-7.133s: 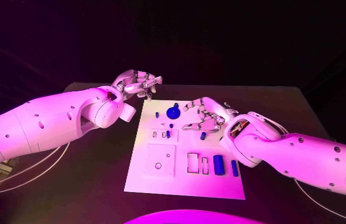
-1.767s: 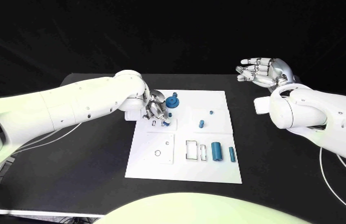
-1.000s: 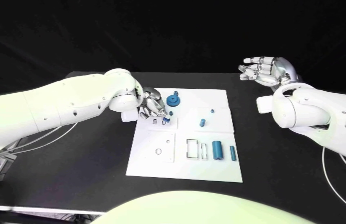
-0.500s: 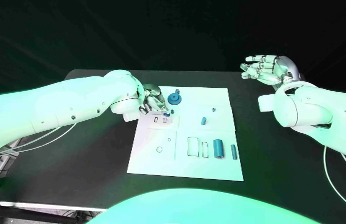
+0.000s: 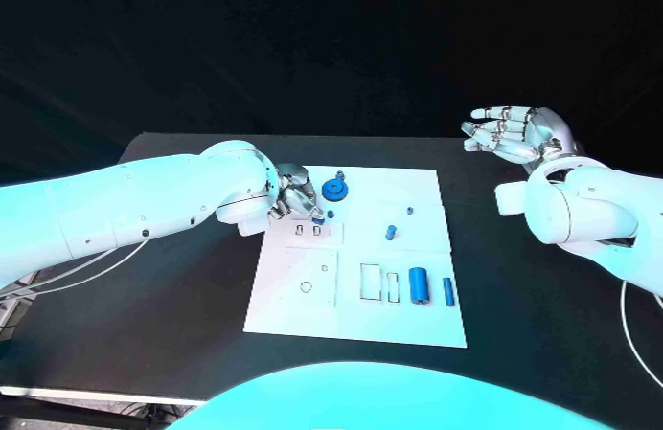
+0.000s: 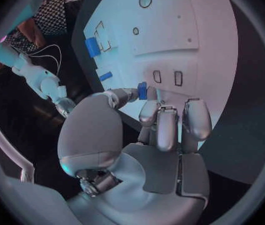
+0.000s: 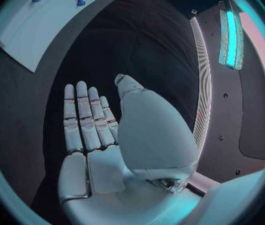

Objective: Assemble the parts on the task board

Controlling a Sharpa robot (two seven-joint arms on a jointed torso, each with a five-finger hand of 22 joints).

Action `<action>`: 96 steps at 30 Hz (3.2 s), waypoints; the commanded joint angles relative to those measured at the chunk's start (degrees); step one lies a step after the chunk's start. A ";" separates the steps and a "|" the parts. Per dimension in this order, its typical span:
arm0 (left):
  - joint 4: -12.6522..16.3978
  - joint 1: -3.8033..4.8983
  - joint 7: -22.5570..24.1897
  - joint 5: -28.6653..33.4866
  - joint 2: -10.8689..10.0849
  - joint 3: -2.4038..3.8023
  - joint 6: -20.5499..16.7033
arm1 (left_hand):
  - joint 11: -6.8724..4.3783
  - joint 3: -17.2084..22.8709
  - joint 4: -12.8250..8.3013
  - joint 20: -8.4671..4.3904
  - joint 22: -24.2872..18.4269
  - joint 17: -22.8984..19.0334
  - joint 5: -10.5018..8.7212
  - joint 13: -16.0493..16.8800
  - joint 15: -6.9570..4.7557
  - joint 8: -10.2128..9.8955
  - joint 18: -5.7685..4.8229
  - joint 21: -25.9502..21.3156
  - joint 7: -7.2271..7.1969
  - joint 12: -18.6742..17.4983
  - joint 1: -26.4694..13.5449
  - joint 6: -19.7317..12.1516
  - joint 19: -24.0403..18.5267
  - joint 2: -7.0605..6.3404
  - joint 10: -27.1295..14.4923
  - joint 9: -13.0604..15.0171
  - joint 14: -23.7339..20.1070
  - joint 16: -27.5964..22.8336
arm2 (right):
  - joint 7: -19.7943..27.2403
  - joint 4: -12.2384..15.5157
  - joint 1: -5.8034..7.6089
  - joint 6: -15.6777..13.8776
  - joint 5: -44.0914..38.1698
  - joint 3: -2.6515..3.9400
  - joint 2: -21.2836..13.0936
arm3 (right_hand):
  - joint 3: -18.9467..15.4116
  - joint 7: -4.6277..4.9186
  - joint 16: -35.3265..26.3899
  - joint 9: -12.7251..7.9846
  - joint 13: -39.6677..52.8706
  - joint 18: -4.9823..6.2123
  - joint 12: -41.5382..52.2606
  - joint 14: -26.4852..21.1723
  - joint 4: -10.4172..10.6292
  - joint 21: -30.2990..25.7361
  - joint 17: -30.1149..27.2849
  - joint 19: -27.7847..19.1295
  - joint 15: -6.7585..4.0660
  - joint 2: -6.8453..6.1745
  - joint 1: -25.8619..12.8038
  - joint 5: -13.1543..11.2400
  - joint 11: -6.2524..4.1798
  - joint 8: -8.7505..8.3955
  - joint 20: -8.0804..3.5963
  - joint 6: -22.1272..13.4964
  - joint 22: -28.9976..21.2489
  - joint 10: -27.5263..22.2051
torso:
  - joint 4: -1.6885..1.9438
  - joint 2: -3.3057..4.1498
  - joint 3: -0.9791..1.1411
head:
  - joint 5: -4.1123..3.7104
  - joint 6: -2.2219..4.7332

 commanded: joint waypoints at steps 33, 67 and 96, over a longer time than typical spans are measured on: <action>-2.71 -0.22 -0.82 -6.34 2.36 -0.56 6.54 | -0.34 10.85 -12.18 -0.52 0.53 0.20 4.11 0.61 -0.61 0.71 -0.57 0.53 -1.43 0.67 -2.07 2.25 0.44 0.36 1.16 7.52 2.29 -0.05 | 0.27 -0.30 -0.19 0.83 -0.52 -0.04 0.28 | 0.54 4.32 -0.68 -0.17 -0.42 0.19 -0.13 0.01 -0.23 -0.81 -0.38 -0.59 0.32 -0.13 -0.42 0.69 0.33 0.33 0.20 -0.41 -0.60 0.16 | -0.07 0.06 -0.05 | 0.21 0.00; -2.75 -1.09 -0.92 -5.83 2.34 -0.63 7.96 | -0.37 10.84 -12.29 -0.54 0.66 0.18 4.33 0.41 -0.64 0.76 -0.59 0.59 -1.48 0.51 -2.20 2.26 0.53 0.43 1.08 7.61 2.29 -0.07 | -0.02 -0.31 -0.20 0.89 -1.37 -0.05 0.35 | 0.63 4.32 -0.81 -0.21 -0.55 0.21 -0.10 0.01 -0.29 -0.93 -0.48 -0.64 0.34 -0.20 -0.39 0.73 0.34 0.38 0.24 -0.41 -0.79 0.17 | -0.07 0.04 0.00 | 0.27 0.00; -4.66 -1.05 -1.20 -1.85 3.20 -0.59 10.89 | -0.81 10.79 -12.61 -0.63 1.38 0.29 5.51 2.65 -0.89 1.20 -0.74 0.93 -2.04 2.30 -3.92 3.44 0.95 1.52 2.83 8.07 2.39 -0.08 | -0.08 -0.41 -0.26 1.03 -1.43 -0.05 0.40 | 0.70 4.33 -0.91 -0.25 -0.67 0.23 -0.08 0.01 -0.31 -1.00 -0.57 -0.62 0.35 -0.24 -0.40 0.72 0.35 0.41 0.27 -0.43 -0.93 0.17 | -0.02 0.06 0.07 | 0.32 0.00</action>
